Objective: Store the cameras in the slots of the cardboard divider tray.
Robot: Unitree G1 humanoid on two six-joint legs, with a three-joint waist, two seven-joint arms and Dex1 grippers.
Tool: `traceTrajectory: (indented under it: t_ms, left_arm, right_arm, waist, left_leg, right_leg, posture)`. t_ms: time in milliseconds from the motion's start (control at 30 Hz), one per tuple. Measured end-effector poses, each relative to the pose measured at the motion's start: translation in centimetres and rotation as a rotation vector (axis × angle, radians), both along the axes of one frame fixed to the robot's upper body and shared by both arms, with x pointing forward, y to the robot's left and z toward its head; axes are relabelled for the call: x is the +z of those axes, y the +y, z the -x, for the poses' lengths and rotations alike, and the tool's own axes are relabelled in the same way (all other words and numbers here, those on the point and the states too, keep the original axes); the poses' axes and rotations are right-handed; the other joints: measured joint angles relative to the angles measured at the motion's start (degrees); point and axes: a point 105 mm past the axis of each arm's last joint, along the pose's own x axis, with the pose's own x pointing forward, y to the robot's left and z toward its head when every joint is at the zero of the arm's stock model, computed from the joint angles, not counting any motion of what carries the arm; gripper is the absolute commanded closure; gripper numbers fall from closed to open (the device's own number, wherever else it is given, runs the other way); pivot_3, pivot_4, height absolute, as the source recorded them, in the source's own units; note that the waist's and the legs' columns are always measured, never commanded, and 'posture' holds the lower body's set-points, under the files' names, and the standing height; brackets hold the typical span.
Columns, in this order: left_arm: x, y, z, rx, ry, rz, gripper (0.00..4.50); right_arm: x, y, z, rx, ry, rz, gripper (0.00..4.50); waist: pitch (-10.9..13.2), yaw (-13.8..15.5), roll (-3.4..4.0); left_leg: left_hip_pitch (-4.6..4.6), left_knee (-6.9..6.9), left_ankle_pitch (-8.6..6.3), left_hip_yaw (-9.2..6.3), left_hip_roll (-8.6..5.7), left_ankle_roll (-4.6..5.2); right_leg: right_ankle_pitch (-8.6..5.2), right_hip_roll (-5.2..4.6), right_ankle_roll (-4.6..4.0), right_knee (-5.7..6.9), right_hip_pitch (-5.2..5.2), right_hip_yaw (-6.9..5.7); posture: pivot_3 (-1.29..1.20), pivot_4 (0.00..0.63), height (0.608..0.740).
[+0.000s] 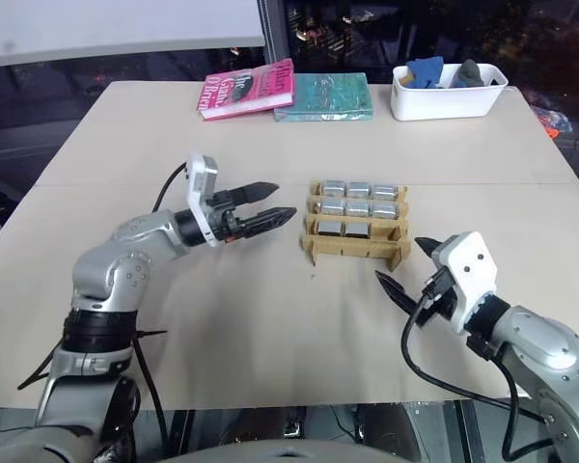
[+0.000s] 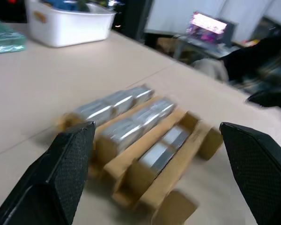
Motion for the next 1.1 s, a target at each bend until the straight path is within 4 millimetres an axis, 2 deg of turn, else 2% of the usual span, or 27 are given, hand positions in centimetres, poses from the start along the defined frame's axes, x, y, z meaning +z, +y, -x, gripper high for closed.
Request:
traceTrajectory:
  t_ms: [167,300,467,600,967,1100]
  left_arm:
    - [-0.4,1.8,0.1,0.048,-0.021,-0.046,0.08]
    - [-1.0,2.6,0.6,0.043,-0.022,-0.081,0.08]
    - [-1.5,3.1,0.9,0.038,-0.037,-0.107,0.08]
    - [-2.0,3.5,1.2,0.051,-0.026,-0.108,0.08]
    - [-2.5,3.8,1.4,0.072,-0.029,-0.131,0.08]
    - [-2.6,4.6,1.6,0.092,-0.024,-0.146,0.08]
  right_arm:
    - [-0.1,0.0,-0.2,0.009,-0.005,0.004,0.00]
    - [-0.7,-1.0,-0.5,-0.014,0.001,0.017,0.00]
    - [-1.4,-3.5,-0.6,-0.084,-0.010,0.058,0.00]
    - [-2.0,-4.6,-0.6,-0.094,0.002,0.078,0.00]
    - [-2.4,-6.1,-1.4,-0.125,-0.034,0.118,0.00]
    - [-2.4,-6.2,-1.3,-0.129,-0.047,0.133,0.00]
  waist:
    - [0.00,0.01,0.00]
    - [0.00,0.11,0.00]
    - [0.00,0.05,0.00]
    - [0.00,0.02,0.00]
    - [0.00,0.04,0.00]
    - [0.00,0.04,0.00]
  left_leg:
    - [0.00,0.00,-0.01,0.01,0.00,0.01]
    - [-0.02,0.00,-0.01,0.00,-0.01,0.02]
    - [0.00,0.00,-0.01,0.01,-0.01,0.02]
    - [0.00,0.00,-0.01,0.01,0.00,0.02]
    - [0.00,0.00,-0.01,0.01,0.00,0.02]
    - [0.00,0.00,-0.01,0.01,0.02,0.02]
  right_leg:
    - [0.00,-0.01,0.00,-0.01,0.00,0.00]
    - [0.00,-0.01,0.00,-0.02,0.00,-0.02]
    - [0.00,-0.03,0.00,0.00,0.00,-0.01]
    - [0.00,-0.03,0.00,0.00,0.00,-0.01]
    - [0.00,-0.07,0.00,0.00,0.00,-0.01]
    - [0.00,-0.10,0.00,0.01,0.00,-0.01]
  posture:
    - [0.00,0.150,0.740]
    - [0.00,0.150,0.740]
    - [0.00,0.150,0.740]
    - [0.00,0.150,0.740]
    - [0.00,0.150,0.740]
    - [0.00,0.150,0.740]
